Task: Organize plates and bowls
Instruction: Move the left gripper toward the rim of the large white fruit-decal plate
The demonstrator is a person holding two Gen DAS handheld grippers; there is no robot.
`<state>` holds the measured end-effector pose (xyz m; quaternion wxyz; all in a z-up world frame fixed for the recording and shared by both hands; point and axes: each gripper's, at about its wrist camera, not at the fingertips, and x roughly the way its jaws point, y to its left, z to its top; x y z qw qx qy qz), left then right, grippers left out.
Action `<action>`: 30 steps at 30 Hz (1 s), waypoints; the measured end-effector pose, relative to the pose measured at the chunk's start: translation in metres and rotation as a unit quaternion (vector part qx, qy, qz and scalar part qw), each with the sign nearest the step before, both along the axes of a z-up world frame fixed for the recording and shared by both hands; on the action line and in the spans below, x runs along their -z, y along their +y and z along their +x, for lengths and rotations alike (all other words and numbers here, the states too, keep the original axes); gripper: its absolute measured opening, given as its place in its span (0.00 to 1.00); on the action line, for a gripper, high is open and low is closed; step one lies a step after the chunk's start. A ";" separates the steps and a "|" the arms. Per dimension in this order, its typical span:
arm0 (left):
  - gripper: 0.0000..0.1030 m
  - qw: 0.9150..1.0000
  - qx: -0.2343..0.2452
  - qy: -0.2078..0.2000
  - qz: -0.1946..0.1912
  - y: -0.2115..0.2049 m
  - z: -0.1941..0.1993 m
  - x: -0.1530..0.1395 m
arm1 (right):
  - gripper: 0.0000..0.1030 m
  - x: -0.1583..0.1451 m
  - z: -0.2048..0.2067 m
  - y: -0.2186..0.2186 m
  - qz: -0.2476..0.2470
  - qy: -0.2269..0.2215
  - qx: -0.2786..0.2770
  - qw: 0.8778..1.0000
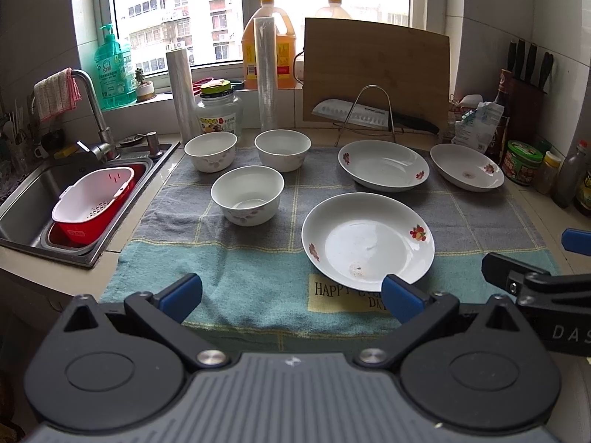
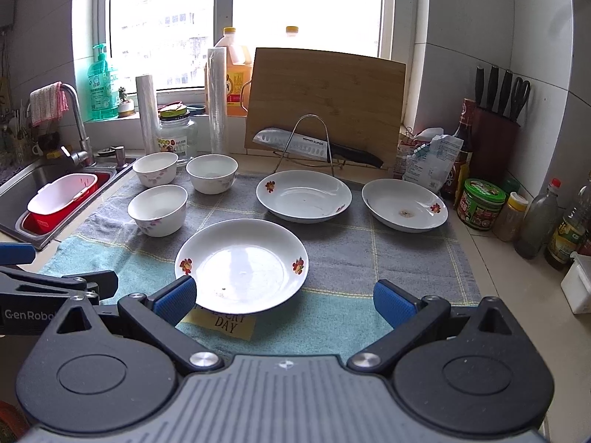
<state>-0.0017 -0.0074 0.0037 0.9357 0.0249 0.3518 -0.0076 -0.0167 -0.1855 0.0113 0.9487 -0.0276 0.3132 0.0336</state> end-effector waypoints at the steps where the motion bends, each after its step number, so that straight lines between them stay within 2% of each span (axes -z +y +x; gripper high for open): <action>1: 0.99 1.000 0.001 -0.001 0.000 0.000 0.000 0.000 | 1.00 0.001 0.000 -0.001 -0.001 -0.002 -0.003 1.000; 12: 0.99 1.000 0.020 -0.004 0.004 0.006 0.002 0.014 | 1.00 0.019 0.001 -0.014 -0.003 0.001 -0.034 0.999; 17: 0.99 1.000 0.026 0.001 -0.012 0.013 0.003 0.023 | 1.00 0.032 0.001 -0.022 -0.003 0.004 -0.048 0.999; 22: 0.99 0.999 0.031 0.009 -0.028 0.021 0.012 0.030 | 1.00 0.045 0.006 -0.026 0.001 0.007 -0.064 0.998; 30: 0.99 0.999 0.034 0.029 -0.031 0.032 0.037 0.048 | 1.00 0.075 0.026 -0.031 0.015 0.025 -0.082 0.996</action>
